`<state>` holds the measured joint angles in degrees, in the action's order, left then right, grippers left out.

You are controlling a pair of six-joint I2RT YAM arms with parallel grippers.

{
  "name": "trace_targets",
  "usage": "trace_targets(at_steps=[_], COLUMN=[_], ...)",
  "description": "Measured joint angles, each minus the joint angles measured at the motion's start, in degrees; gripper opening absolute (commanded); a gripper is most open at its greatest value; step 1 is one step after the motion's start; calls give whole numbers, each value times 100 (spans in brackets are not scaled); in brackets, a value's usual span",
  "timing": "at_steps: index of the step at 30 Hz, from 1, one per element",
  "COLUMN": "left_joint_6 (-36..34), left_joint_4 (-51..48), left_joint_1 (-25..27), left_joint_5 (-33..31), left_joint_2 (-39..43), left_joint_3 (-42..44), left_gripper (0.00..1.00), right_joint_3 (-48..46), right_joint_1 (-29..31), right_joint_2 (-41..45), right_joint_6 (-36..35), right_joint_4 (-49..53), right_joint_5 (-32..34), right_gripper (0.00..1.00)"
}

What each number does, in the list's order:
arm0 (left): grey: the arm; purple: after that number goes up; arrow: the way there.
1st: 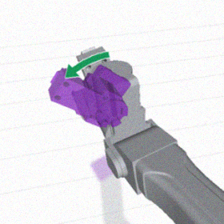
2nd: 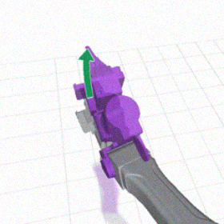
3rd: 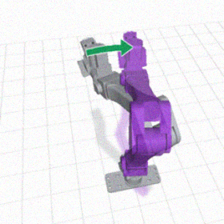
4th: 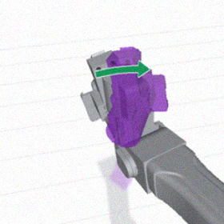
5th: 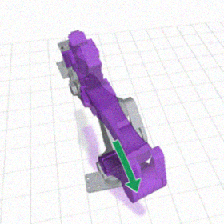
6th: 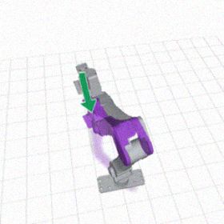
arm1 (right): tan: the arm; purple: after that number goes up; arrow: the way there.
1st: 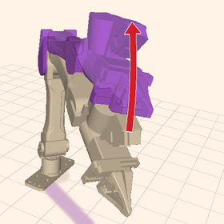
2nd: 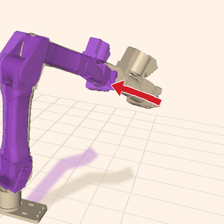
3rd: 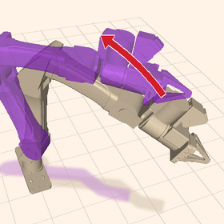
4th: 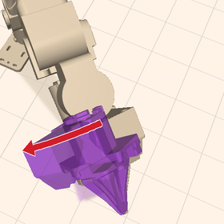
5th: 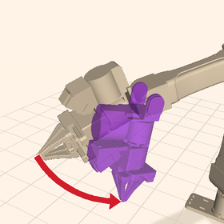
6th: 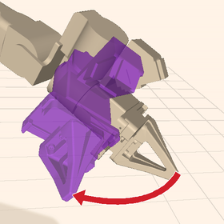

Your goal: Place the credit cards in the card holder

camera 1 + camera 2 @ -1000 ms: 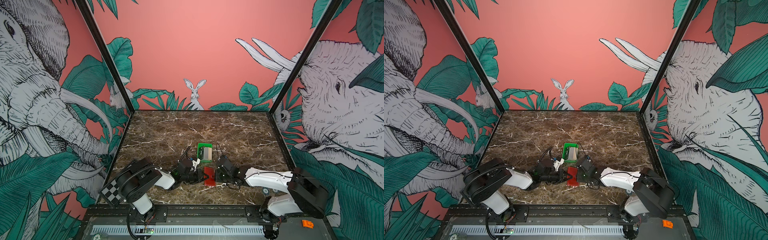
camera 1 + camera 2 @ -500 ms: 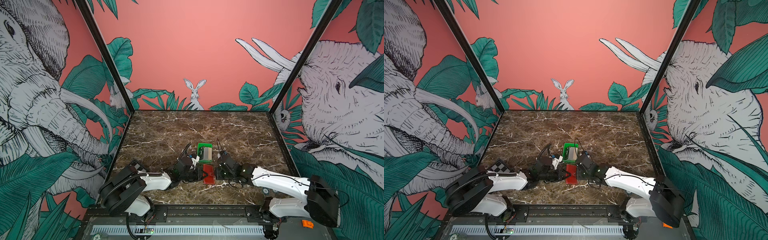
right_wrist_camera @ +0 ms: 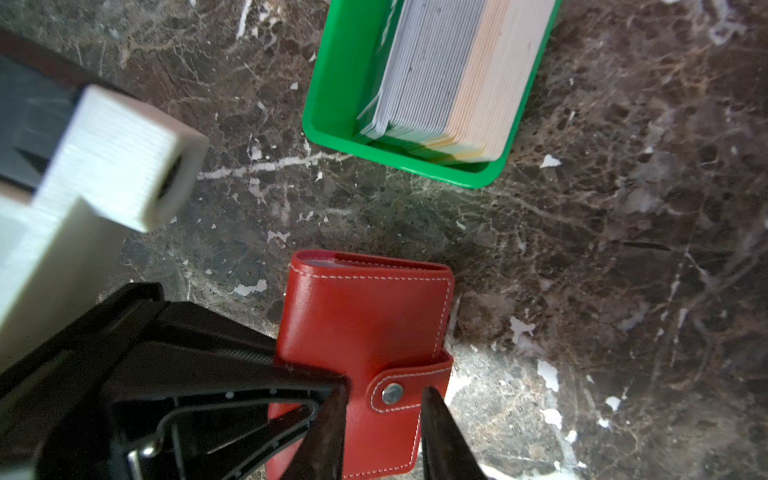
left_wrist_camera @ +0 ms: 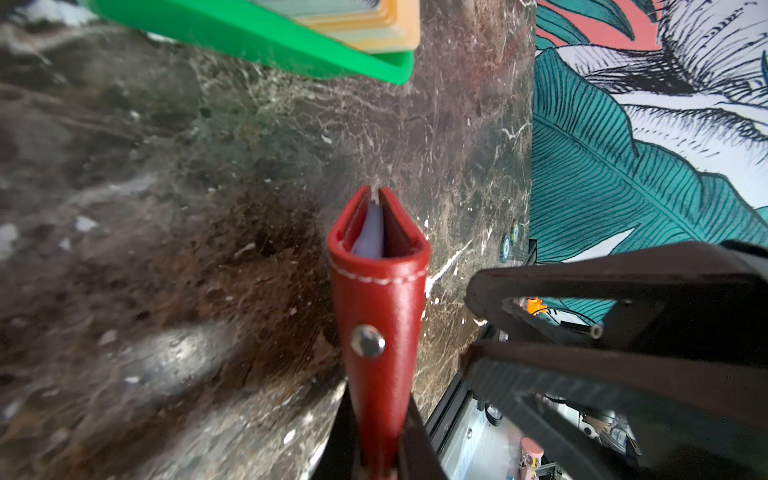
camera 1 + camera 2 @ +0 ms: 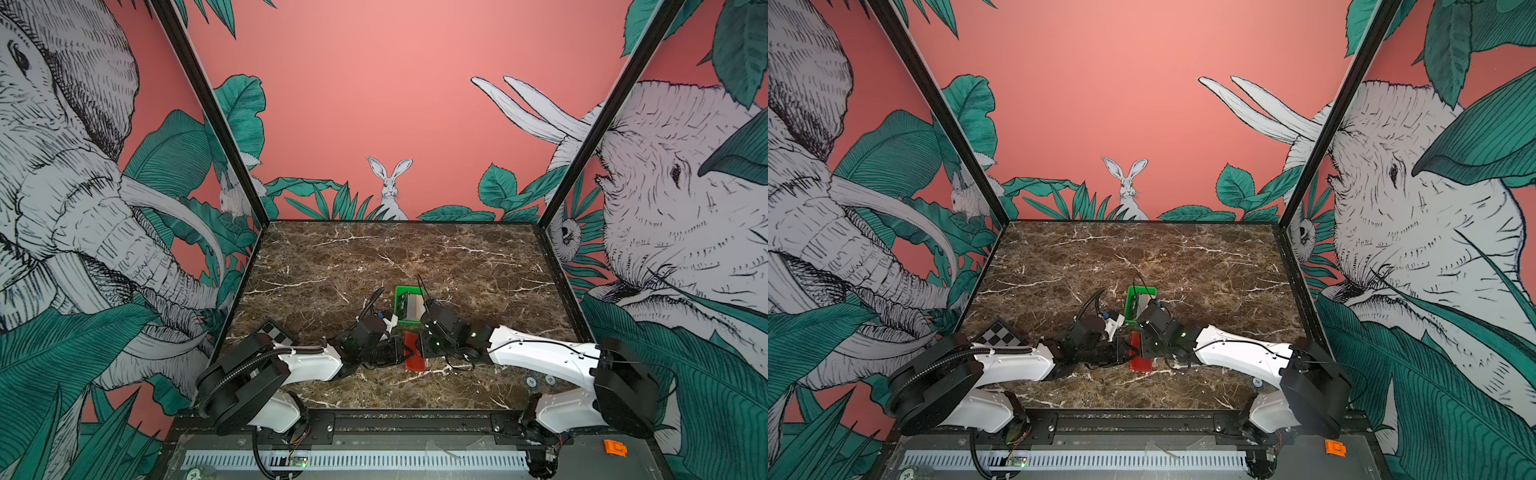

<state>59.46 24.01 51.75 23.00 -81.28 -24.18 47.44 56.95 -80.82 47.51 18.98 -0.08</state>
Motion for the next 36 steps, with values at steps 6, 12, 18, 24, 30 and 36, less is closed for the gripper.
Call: trace_targets(at_steps=[6,12,18,24,30,36], left_joint_6=[-13,-17,-17,-66,-120,-146], left_joint_4=[-35,-129,-188,-203,-308,-402], left_joint_1=[33,35,35,61,72,79], left_joint_5=[-13,-35,-81,-120,-140,-166], left_joint_2=[2,61,66,70,74,74], left_joint_3=[0,0,0,-22,-74,-87], left_gripper=[0,0,0,0,0,0], right_joint_3=[57,144,310,476,503,503], right_joint_1=[68,129,164,208,221,232], right_joint_2=[-293,-507,-667,-688,-721,-811], right_joint_6=[-20,-24,-61,-61,-68,-61], right_joint_4=[68,271,428,739,761,647], right_joint_5=[-98,-92,-52,192,221,111], right_gripper=[33,32,25,16,12,8])
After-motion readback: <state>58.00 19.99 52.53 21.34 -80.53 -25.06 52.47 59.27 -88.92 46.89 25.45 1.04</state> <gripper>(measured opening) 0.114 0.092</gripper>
